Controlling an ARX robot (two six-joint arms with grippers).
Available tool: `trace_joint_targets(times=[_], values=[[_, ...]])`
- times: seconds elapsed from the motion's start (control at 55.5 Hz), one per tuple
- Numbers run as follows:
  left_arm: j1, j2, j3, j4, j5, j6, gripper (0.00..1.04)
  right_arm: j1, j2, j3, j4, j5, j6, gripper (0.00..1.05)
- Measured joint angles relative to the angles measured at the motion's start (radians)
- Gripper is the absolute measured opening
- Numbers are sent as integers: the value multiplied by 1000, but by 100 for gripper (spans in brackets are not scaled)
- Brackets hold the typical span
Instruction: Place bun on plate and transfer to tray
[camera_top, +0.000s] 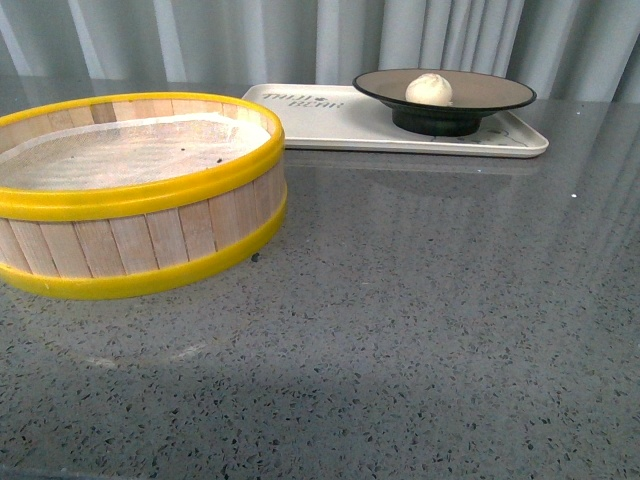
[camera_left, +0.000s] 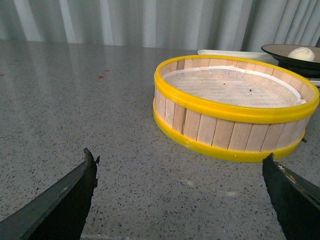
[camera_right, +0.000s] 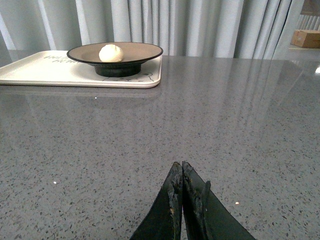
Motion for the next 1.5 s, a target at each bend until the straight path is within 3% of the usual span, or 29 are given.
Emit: trace_joint_targets(times=[0.739,0.847,1.189,1.495], values=[[0,0,0,0,0,0,98,0,-231,0,-226,0,0,2],[0,0,0,0,0,0,98,0,-367,1,-396,0,0,2],[0,0,0,0,0,0,98,0,-404,1,-405,0,0,2],[0,0,0,0,0,0,98,0,-404,1,-405,0,0,51]])
